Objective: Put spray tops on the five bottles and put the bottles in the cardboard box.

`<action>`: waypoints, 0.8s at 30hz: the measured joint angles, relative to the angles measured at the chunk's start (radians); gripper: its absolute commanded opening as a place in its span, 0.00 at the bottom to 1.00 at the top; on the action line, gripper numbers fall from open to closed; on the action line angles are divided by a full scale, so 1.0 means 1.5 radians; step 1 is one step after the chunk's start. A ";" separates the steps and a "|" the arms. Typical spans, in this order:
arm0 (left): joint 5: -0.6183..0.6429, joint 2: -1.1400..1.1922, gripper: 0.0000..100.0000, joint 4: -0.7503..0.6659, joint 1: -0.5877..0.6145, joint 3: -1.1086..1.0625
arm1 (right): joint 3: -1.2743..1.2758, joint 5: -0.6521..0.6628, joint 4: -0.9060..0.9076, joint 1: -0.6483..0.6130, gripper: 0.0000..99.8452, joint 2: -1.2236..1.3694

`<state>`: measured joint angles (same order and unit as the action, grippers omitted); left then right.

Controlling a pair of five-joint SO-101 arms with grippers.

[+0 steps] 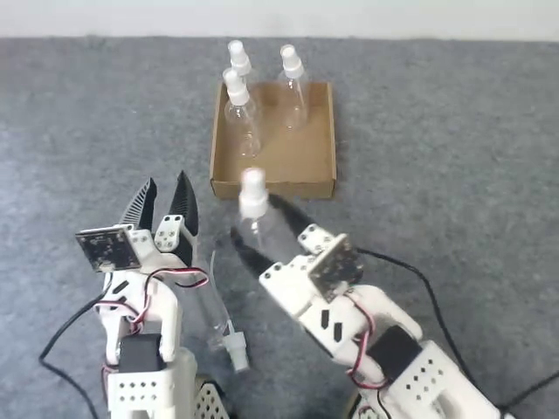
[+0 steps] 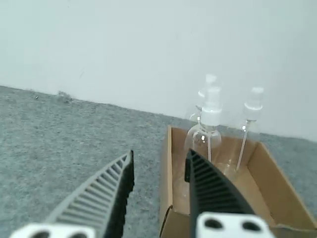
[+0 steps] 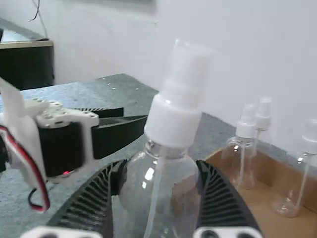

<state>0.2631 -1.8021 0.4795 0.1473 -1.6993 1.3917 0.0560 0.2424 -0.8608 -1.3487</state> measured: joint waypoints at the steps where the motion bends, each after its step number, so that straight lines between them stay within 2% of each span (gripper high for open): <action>1: 0.000 0.000 0.16 -0.005 0.000 0.000 | 0.000 0.000 -0.007 -0.009 0.01 0.011; 4: 0.005 0.000 0.16 -0.024 0.000 0.000 | 0.016 0.002 -0.048 -0.039 0.01 0.042; 9: 0.041 0.000 0.16 -0.040 0.000 0.000 | 0.048 0.055 -0.098 -0.055 0.01 0.085; 20: 0.046 0.000 0.16 -0.040 -0.002 0.007 | 0.050 0.066 -0.108 -0.080 0.01 0.133; 24: 0.046 0.000 0.16 0.012 -0.032 0.050 | 0.050 0.066 -0.108 -0.081 0.01 0.133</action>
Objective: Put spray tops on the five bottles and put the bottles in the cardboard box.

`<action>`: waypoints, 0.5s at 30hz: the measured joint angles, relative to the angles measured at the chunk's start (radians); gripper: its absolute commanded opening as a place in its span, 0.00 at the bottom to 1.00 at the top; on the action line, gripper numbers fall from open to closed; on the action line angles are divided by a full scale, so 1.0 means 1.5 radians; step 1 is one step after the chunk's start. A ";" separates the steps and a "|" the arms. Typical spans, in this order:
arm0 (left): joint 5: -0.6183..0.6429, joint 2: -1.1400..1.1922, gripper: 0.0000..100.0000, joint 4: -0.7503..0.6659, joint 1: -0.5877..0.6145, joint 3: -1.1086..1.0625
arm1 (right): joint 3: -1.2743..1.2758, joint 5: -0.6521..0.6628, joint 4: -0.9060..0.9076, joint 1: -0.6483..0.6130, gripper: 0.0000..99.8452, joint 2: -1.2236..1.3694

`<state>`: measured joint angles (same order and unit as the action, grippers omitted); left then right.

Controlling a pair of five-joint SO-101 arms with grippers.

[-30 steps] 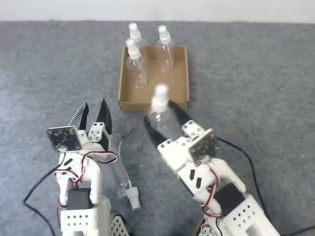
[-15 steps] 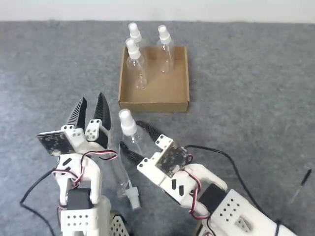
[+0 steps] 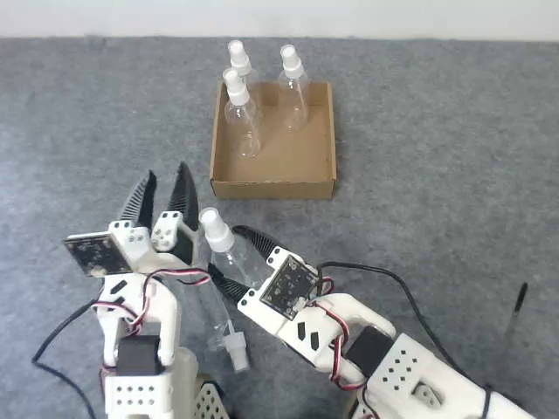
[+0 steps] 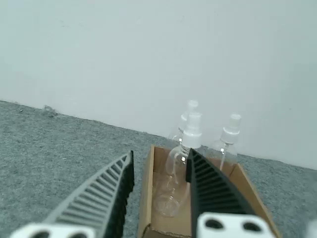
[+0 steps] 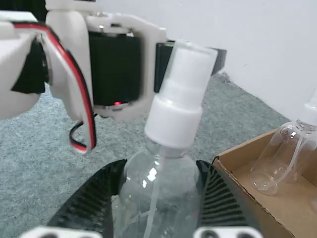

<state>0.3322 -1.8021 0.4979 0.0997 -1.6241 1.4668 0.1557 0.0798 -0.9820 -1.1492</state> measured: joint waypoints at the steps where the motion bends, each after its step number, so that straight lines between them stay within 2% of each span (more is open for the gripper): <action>1: 0.000 0.000 0.16 0.020 -0.014 0.012 | 0.000 0.000 0.000 0.000 0.01 0.000; 6: -0.052 0.000 0.16 0.095 -0.069 0.040 | 0.000 0.000 0.000 0.001 0.01 0.000; 15: -0.076 0.000 0.16 0.101 -0.087 0.040 | 0.001 0.000 0.000 0.001 0.01 0.000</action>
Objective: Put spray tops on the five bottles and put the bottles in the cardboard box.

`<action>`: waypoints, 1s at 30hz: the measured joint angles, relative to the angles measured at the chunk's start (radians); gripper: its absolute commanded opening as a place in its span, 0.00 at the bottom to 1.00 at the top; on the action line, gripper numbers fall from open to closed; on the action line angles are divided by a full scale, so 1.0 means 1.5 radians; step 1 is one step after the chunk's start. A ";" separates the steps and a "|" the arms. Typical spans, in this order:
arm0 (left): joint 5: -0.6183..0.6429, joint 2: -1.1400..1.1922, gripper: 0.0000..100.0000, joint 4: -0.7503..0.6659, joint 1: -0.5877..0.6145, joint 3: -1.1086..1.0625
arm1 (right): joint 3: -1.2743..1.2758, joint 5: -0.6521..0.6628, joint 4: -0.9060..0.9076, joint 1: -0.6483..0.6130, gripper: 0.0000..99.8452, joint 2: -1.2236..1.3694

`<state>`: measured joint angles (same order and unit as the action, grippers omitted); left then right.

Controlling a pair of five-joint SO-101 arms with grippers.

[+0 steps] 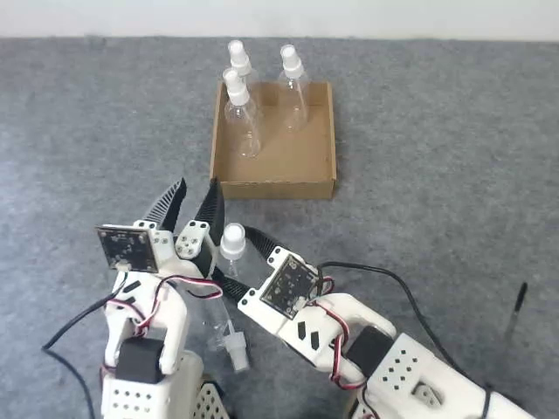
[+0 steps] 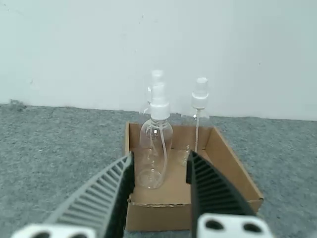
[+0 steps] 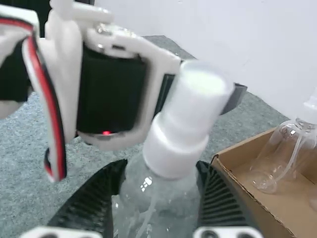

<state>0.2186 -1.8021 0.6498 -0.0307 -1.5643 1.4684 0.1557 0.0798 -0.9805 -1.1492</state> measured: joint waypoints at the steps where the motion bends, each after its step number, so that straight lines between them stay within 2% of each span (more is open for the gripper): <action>1: 0.000 0.000 0.16 0.000 0.000 0.000 | 0.000 0.000 0.000 0.001 0.01 0.000; 5: 0.003 0.000 0.16 0.000 0.047 0.000 | 0.000 0.000 0.000 0.025 0.01 0.000; 14: 0.106 0.000 0.16 -0.020 0.195 0.000 | 0.000 0.000 0.000 0.030 0.01 0.000; 17: 0.109 0.000 0.16 -0.020 0.208 0.000 | 0.000 -0.005 0.000 0.051 0.01 0.000; 23: 0.111 0.000 0.16 -0.020 0.231 -0.005 | -0.013 -0.086 0.000 0.122 0.01 0.000; 30: 0.086 0.000 0.16 -0.102 0.238 -0.065 | -0.114 -0.096 0.038 0.180 0.01 0.000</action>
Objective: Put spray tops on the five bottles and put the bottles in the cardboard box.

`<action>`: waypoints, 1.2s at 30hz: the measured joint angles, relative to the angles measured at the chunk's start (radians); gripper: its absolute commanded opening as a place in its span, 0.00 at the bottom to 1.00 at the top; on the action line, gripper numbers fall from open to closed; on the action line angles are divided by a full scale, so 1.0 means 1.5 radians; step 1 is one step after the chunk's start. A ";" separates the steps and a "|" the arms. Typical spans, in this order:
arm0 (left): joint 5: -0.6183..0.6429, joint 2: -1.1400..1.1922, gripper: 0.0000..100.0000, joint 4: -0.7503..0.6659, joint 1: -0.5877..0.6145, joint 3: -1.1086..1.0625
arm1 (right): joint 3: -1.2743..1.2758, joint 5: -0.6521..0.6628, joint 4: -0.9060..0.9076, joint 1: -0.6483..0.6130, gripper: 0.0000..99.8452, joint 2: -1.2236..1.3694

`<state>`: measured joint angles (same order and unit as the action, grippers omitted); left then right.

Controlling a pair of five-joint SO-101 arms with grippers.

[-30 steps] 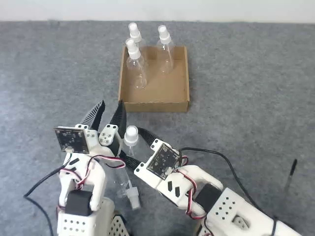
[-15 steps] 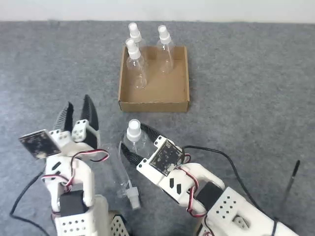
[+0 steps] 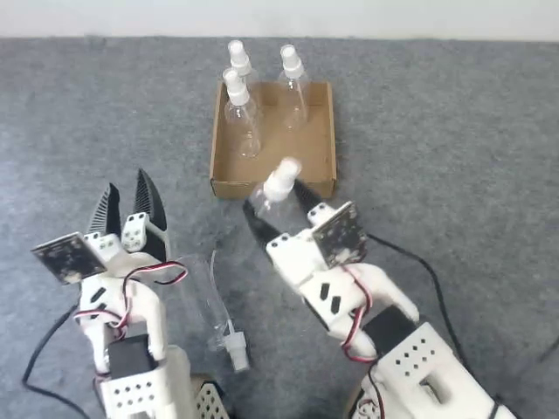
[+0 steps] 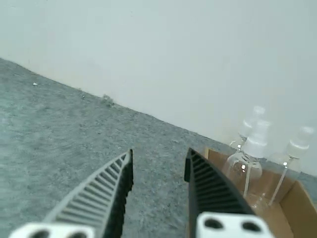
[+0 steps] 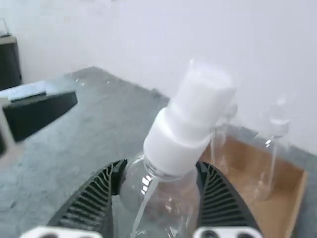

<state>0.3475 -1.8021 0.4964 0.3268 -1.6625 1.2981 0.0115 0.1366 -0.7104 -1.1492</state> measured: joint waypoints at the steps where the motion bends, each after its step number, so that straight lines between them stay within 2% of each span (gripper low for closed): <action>1: 0.000 0.000 0.16 -0.006 0.000 -0.002 | -0.014 0.000 0.008 0.006 0.01 0.000; 10: -0.004 0.000 0.16 -0.011 0.002 -0.004 | -0.110 0.000 0.017 0.042 0.01 0.039; 15: -0.005 0.000 0.16 -0.011 0.002 -0.004 | -0.173 0.000 0.011 0.073 0.01 0.150; 27: -0.006 0.000 0.16 -0.011 0.002 -0.004 | -0.271 0.000 -0.126 0.132 0.01 0.405; 36: -0.006 0.000 0.16 -0.011 0.002 -0.004 | -0.377 0.000 -0.175 0.152 0.01 0.585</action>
<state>0.3383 -1.8021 0.4795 0.3299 -1.6686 0.7319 0.0115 -0.1258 -0.4818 -0.2716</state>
